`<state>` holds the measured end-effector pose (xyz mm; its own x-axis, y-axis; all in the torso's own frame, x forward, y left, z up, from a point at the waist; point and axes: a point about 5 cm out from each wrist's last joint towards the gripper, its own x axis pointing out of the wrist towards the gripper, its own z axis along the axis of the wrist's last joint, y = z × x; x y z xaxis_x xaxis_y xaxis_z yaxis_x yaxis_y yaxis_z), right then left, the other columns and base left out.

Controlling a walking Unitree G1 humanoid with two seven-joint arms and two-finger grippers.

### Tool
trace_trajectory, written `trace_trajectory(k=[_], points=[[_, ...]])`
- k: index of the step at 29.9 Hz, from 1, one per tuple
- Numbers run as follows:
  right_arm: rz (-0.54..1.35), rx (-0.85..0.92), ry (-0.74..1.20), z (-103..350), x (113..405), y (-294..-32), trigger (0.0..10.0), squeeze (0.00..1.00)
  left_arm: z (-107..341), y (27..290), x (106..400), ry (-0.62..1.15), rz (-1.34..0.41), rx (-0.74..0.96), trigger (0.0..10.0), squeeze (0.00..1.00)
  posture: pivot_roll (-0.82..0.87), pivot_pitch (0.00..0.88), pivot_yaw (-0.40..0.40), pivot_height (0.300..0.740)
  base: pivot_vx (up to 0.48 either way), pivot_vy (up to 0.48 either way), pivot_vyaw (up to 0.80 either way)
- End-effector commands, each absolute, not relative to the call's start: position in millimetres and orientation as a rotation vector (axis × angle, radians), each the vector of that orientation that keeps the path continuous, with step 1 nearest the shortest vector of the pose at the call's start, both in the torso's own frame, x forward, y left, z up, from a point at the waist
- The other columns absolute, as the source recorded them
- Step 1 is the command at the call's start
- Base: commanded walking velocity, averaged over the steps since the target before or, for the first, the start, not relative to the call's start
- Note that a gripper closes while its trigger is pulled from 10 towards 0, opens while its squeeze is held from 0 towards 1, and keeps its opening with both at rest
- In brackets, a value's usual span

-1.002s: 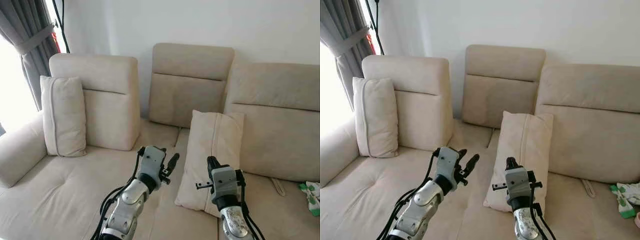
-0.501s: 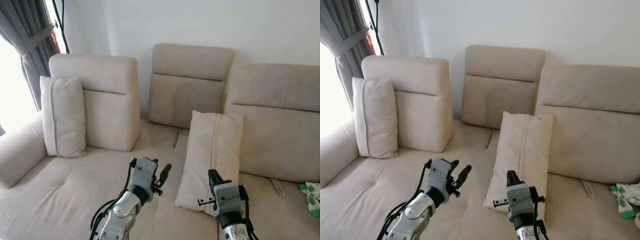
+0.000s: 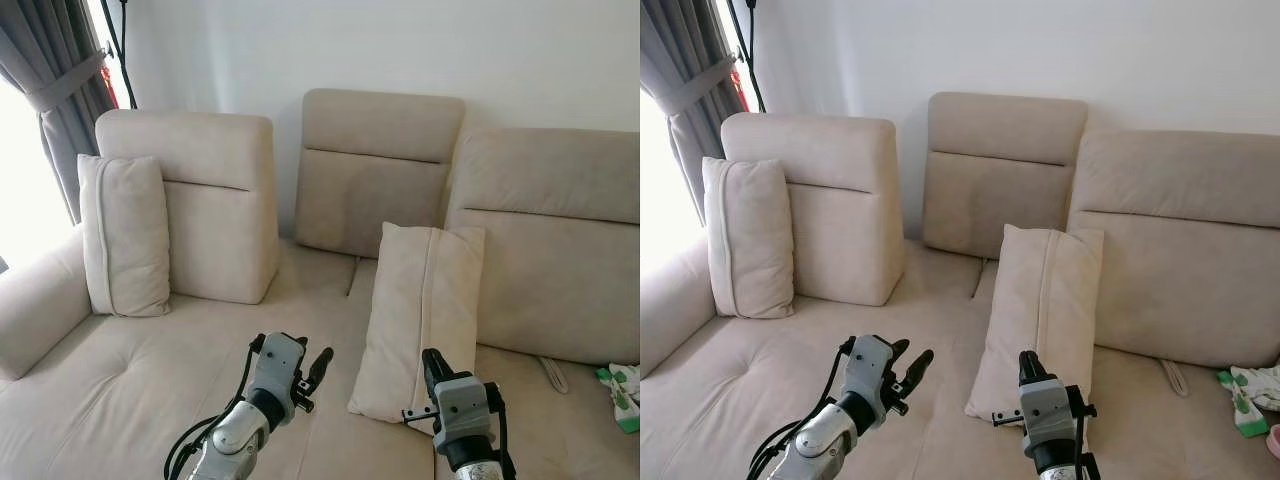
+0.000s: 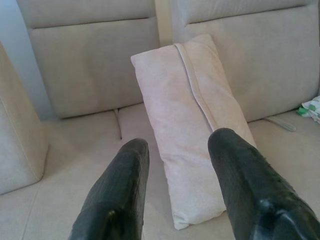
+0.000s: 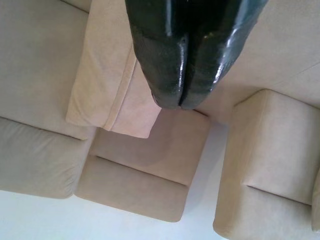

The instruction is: Move the pillow to the sofa from floor

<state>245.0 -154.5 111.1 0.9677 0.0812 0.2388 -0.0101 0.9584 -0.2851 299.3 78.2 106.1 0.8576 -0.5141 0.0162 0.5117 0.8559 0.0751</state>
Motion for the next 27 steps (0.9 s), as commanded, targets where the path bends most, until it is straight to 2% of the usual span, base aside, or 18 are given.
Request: trace_trajectory(k=[1, 22, 27], points=[[0.048, -0.274, -0.252, 110.0, 242.4, -155.6, 10.0, 0.00, 104.3, 79.4, 297.1, -0.028, -0.549, 0.067, 10.0, 0.00, -0.12, 0.000, 0.038, 0.740, 0.000, 0.000, 0.00], [0.051, -0.271, -0.245, 106.6, 240.7, -154.8, 10.0, 0.00, 102.0, 79.1, 294.4, -0.015, -0.583, 0.068, 10.0, 0.00, -0.12, 0.000, 0.044, 0.740, 0.000, 0.000, 0.00], [0.051, -0.271, -0.246, 106.4, 241.4, -154.1, 10.0, 0.00, 102.0, 79.0, 294.5, -0.013, -0.587, 0.070, 10.0, 0.00, -0.12, 0.000, 0.044, 0.740, -0.250, 0.000, 0.00]])
